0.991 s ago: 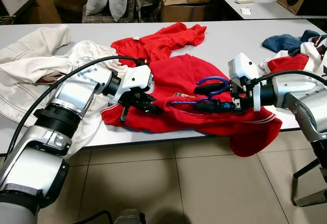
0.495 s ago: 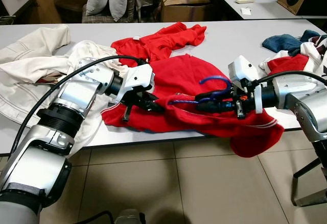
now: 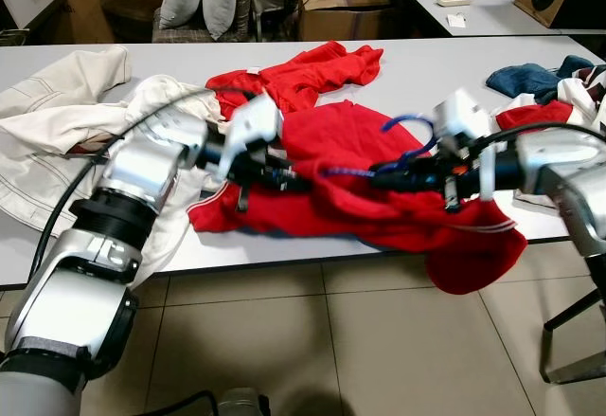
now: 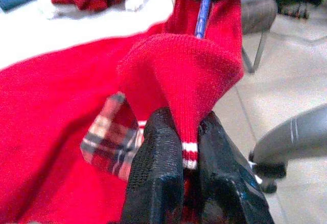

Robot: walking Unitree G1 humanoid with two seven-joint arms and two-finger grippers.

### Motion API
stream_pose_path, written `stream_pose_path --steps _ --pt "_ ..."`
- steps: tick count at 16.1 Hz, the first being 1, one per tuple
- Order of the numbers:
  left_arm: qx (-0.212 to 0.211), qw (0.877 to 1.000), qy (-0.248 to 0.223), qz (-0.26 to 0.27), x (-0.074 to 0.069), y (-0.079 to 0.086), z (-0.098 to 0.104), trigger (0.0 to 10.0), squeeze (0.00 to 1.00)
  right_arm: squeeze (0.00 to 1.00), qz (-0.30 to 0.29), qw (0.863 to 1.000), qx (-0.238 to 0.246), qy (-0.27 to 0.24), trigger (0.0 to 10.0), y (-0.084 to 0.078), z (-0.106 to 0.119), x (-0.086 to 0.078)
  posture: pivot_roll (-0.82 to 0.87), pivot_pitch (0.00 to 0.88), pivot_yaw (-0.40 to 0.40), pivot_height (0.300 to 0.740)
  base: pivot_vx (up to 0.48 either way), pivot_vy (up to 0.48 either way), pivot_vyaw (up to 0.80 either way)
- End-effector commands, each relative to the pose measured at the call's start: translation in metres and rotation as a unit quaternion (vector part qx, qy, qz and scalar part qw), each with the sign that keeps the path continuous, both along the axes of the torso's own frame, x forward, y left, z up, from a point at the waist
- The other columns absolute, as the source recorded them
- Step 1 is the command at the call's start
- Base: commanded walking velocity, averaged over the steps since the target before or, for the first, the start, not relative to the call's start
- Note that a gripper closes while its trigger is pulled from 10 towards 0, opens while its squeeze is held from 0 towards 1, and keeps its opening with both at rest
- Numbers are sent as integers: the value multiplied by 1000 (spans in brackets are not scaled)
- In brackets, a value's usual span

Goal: Hang hanger

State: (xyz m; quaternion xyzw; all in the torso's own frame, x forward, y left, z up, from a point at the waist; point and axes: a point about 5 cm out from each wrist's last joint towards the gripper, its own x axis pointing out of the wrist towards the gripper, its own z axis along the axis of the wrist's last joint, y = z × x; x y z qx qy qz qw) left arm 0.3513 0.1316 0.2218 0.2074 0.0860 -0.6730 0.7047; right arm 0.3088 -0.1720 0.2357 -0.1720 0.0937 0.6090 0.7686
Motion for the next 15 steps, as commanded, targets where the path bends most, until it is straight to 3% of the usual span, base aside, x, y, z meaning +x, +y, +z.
stream_pose_path --steps 1,2,5,8,9,12,13,15 --pt "-67 997 -30 -10 2 -4 30 10000 1000 0 11 1000 -9 3 0 1 1 -2 61 0 5 740 0 0 0" --pt "-112 993 -34 -18 0 -2 41 10000 0 0 8 1000 -8 2 0 -2 4 -3 60 0 5 740 0 0 0" --pt "-142 990 -14 -20 -2 3 48 10000 0 0 -4 1000 3 -1 0 -7 10 -3 54 0 8 740 0 0 0" --pt "-150 989 -2 14 -3 18 48 10000 0 0 -14 1000 23 1 0 -10 13 -5 47 0 12 740 0 0 0" --pt "-131 987 -45 83 -1 31 40 10000 0 0 -18 999 28 5 0 -12 14 -9 43 0 12 740 0 0 0" --pt "-102 978 -72 166 -5 51 26 10000 0 0 -14 999 44 10 0 -14 20 -16 41 0 12 740 0 0 0" --pt "-108 971 -71 201 -17 61 15 10000 0 0 -15 999 51 11 0 -15 23 -22 47 0 5 740 0 0 0" --pt "-117 962 -63 239 -34 64 -1 10000 0 0 -15 999 48 14 0 -13 24 -31 59 0 -9 740 0 0 0"
